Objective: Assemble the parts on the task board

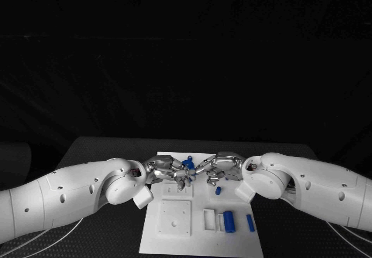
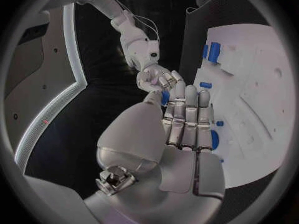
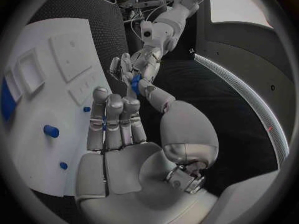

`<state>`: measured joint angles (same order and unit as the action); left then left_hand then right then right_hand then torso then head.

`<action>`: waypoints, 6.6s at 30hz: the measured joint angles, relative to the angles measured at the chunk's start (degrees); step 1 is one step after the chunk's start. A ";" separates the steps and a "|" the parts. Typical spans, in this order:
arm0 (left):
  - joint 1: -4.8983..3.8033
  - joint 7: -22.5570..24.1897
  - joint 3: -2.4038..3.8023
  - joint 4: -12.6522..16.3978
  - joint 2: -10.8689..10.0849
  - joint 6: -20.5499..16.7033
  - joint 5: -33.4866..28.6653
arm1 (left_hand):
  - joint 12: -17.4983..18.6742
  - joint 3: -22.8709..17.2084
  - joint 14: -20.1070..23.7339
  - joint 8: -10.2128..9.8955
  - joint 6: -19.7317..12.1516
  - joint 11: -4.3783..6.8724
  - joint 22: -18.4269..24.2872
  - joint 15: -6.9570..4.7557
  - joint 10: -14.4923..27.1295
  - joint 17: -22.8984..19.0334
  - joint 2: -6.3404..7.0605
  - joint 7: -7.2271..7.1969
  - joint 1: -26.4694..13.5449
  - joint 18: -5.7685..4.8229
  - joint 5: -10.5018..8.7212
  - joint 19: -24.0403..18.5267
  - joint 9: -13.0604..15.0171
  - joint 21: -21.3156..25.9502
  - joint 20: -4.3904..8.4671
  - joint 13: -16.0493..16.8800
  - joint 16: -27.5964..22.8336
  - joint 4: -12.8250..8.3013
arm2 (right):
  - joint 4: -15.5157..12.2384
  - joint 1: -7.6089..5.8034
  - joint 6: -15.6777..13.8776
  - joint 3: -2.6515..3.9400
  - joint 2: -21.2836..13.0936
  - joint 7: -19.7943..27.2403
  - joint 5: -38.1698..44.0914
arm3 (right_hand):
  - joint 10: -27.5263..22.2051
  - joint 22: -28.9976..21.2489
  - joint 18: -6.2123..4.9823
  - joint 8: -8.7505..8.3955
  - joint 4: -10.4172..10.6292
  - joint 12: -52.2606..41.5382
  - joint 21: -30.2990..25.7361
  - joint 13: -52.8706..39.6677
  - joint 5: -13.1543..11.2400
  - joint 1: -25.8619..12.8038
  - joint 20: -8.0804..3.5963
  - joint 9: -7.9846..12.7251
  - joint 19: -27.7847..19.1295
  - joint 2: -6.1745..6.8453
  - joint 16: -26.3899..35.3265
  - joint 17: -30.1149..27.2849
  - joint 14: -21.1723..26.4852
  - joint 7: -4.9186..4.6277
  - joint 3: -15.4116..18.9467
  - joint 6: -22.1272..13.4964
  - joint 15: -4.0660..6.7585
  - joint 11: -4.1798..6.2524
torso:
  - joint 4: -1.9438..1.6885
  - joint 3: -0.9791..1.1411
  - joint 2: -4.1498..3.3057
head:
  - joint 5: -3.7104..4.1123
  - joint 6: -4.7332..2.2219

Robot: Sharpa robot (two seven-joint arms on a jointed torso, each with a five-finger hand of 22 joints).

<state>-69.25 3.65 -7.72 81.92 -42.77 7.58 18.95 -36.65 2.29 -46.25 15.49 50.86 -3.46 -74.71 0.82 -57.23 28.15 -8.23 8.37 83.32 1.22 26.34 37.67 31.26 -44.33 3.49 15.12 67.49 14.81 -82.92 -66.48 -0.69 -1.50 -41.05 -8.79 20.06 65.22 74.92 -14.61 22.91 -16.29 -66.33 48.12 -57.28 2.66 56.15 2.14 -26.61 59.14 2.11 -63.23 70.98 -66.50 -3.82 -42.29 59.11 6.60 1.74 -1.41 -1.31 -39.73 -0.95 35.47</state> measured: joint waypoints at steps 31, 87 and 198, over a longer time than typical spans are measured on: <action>0.14 -1.28 -0.26 1.14 0.32 -3.44 -8.15 | 2.31 -40.45 -0.73 2.44 6.87 1.20 -0.23 -0.68 -7.61 0.52 1.25 -2.15 -41.25 -0.33 0.72 1.05 5.58 -3.14 0.20 0.99 1.74 -28.51 | 0.32 -0.21 -0.12 0.17 0.23 0.95 0.20 | -0.10 -0.01 0.39 0.50 -0.10 0.00 0.00 -0.12 -0.05 -0.01 -0.21 -0.12 -0.21 0.00 0.00 0.00 -0.02 -0.13 -0.12 -0.12 0.03 0.10 | 0.00 -0.04 0.01 | 0.04 0.15; -6.42 -27.02 -4.09 -2.46 5.25 -7.88 31.53 | -0.63 -44.22 -6.42 4.47 13.20 3.62 -0.24 -4.29 -14.39 1.52 6.88 -4.20 -41.56 -0.33 6.98 5.38 11.05 -9.57 1.04 3.93 6.88 -27.28 | 13.77 -4.58 -18.25 3.18 0.75 16.70 7.59 | -13.66 -7.51 -0.01 -5.82 0.00 23.71 -16.00 25.86 14.65 -10.09 9.02 2.93 -21.12 3.49 18.09 -24.47 15.75 -6.46 18.31 -10.98 -10.00 -6.43 | 0.24 0.51 0.75 | -1.32 1.46; 0.07 -30.26 -6.01 -8.56 11.92 -14.93 46.76 | -1.06 -44.88 -8.21 3.76 15.08 4.88 -0.20 -5.06 -16.60 1.18 7.33 -5.83 -41.70 -0.33 3.98 7.09 12.57 -9.56 1.53 4.76 7.33 -26.61 | 11.10 -4.72 -21.17 3.43 2.41 19.79 16.75 | -7.36 -9.19 0.85 -4.66 0.88 47.04 -23.73 53.31 15.54 -6.50 12.69 5.19 -30.50 3.17 33.83 -47.19 17.77 -7.21 14.13 -11.12 -15.28 -10.03 | 0.11 0.72 1.22 | -1.60 4.38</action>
<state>-69.18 -26.61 -13.73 73.36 -30.85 -7.35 65.71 -37.71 -42.60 -54.47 19.25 65.94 1.42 -74.91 -4.24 -73.83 29.33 -0.90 2.54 41.62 0.89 30.31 44.76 43.82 -53.90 5.01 19.89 74.81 -11.80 -71.83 -71.20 -21.85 1.92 -38.64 11.00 36.81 57.86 65.73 -13.76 18.25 -15.41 -19.29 24.40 -3.97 18.20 49.65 14.83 -21.41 28.65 5.28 -29.39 23.79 -48.73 -11.03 -28.16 47.99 -8.69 -8.29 -1.30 -0.59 -38.51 -2.55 39.86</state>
